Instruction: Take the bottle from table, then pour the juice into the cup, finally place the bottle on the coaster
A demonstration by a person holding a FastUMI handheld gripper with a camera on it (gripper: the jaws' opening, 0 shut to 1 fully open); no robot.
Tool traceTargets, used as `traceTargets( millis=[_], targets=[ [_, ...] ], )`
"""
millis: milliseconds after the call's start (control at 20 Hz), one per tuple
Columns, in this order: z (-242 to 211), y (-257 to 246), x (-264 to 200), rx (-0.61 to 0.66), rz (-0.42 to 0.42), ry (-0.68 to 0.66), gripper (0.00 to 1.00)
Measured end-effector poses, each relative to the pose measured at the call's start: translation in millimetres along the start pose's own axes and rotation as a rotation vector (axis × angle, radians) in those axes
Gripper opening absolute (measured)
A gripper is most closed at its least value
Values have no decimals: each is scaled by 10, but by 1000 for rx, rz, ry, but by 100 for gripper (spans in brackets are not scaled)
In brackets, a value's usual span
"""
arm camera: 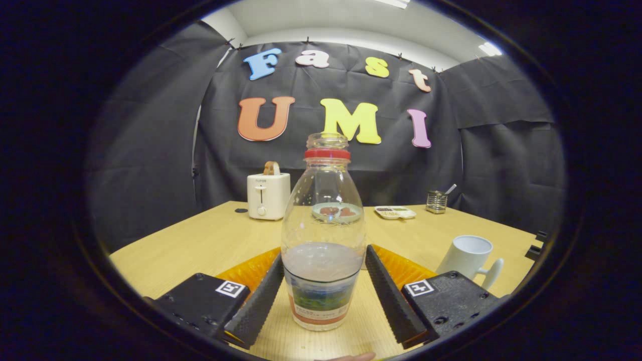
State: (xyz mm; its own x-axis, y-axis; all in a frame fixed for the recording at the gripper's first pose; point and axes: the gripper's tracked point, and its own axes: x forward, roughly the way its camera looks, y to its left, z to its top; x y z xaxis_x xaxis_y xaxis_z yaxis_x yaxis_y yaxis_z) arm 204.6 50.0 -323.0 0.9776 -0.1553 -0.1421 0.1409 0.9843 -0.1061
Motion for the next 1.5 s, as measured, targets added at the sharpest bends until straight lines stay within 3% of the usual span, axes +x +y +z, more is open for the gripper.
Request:
traceTargets(
  millis=[100,150,350,700,950,1350,1500],
  targets=[
    [11,33,11,-25,3,22,81],
    [77,29,-36,-21,7,15,80],
    [393,-12,-159,95,29,-6,79],
    [717,-107,-273,415,106,-7,79],
    [719,-228,-280,551,141,7,78],
    [509,-217,-235,883,226,111,78],
    [480,-226,-239,938,239,135,78]
  ],
)
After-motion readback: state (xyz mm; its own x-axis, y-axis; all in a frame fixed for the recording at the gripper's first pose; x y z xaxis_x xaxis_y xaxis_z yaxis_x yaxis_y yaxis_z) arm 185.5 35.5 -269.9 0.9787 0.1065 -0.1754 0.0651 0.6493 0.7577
